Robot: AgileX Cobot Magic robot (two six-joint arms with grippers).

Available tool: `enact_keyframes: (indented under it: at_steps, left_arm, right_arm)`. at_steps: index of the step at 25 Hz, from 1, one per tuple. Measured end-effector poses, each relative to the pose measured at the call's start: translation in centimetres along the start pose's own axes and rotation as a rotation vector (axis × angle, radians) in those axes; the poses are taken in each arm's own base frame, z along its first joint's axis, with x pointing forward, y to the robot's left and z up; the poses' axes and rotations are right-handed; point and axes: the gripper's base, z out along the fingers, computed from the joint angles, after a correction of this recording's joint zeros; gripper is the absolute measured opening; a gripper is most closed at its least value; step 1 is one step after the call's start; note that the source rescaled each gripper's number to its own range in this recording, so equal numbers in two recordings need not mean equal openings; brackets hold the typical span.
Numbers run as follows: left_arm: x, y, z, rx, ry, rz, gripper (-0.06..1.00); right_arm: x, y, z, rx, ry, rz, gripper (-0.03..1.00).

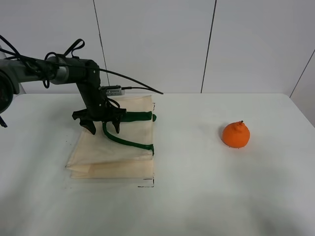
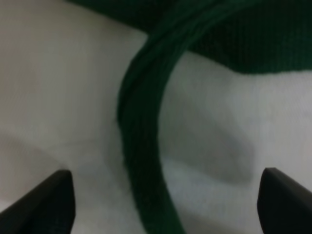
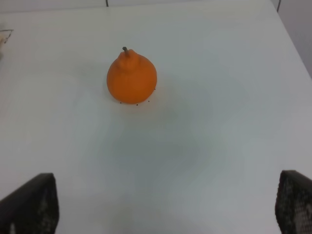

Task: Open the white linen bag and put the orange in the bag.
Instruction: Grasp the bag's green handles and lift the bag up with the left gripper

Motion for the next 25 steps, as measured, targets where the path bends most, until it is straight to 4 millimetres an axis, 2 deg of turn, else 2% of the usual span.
enact_keyframes:
  at_steps: [4, 6, 9, 11, 13, 15, 18, 22, 25]
  left_arm:
    - [-0.1, -0.1, 1.2, 0.005, -0.003, -0.007, 0.92]
    - [-0.1, -0.1, 1.2, 0.006, -0.001, -0.007, 0.83]
    - [-0.1, 0.0, 1.3, 0.000, -0.001, -0.005, 0.51]
    - [-0.1, 0.1, 1.3, -0.015, 0.001, 0.005, 0.19]
    - [0.0, 0.2, 1.3, -0.027, 0.007, 0.005, 0.02]
    - [0.0, 0.3, 0.8, -0.038, 0.003, 0.003, 0.00]
    - [-0.1, 0.4, -1.1, -0.048, -0.013, 0.006, 0.00]
    - [-0.3, 0.4, -6.3, -0.039, -0.063, 0.013, 0.00]
    - [-0.5, 0.4, -10.9, -0.026, -0.125, 0.035, 0.00]
  right_arm:
    - [0.0, 0.0, 0.0, 0.000, 0.000, 0.000, 0.98]
    - [0.0, 0.0, 0.0, 0.000, 0.000, 0.000, 0.98]
    - [0.0, 0.0, 0.0, 0.000, 0.000, 0.000, 0.98]
    - [0.0, 0.0, 0.0, 0.000, 0.000, 0.000, 0.98]
    - [0.0, 0.0, 0.0, 0.000, 0.000, 0.000, 0.98]
    - [0.0, 0.0, 0.0, 0.000, 0.000, 0.000, 0.98]
    - [0.0, 0.0, 0.0, 0.000, 0.000, 0.000, 0.98]
    - [0.0, 0.0, 0.0, 0.000, 0.000, 0.000, 0.98]
    - [0.0, 0.0, 0.0, 0.000, 0.000, 0.000, 0.98]
